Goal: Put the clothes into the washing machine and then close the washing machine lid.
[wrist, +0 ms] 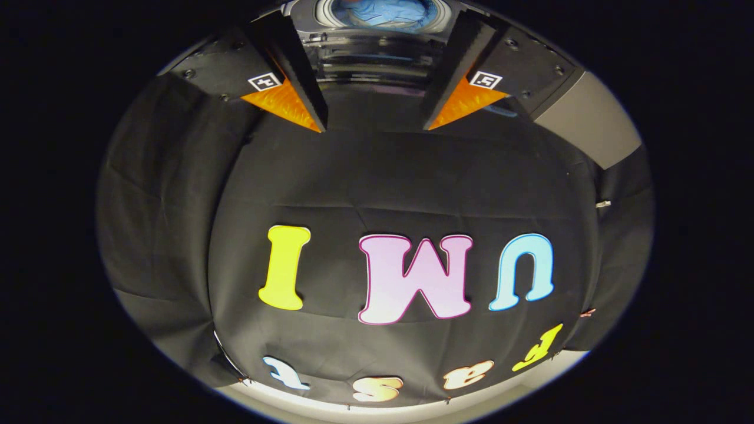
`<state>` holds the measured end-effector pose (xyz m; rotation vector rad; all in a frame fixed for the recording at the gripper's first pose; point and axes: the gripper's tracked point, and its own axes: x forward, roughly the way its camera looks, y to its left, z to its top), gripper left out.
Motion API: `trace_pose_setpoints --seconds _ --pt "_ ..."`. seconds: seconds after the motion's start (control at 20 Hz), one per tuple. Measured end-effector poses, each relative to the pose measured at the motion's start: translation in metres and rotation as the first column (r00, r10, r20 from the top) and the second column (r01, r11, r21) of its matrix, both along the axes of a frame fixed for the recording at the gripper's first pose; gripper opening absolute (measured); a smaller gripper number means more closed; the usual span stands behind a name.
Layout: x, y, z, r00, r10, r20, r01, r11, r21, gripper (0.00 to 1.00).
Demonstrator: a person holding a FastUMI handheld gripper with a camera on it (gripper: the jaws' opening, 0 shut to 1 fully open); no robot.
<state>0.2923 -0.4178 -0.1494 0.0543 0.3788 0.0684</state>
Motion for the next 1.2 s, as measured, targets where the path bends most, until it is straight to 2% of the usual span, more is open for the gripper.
trace_pose_setpoints --seconds 0.15,0.2,0.25,0.6,1.2 --pt "0.016 0.001 -0.056 0.986 -0.016 -0.169 0.016 1.0 -0.002 0.99" --pt "0.016 0.002 -0.052 0.99 -0.002 -0.144 0.007 1.0 0.029 0.99" --pt "0.029 -0.001 -0.052 0.99 -0.023 -0.136 0.028 0.999 0.03 0.99" --pt "0.014 0.001 -0.053 0.998 -0.028 -0.057 0.029 1.0 0.007 1.0" --pt "0.01 0.004 -0.052 0.999 0.021 -0.038 -0.02 1.0 0.02 1.0"
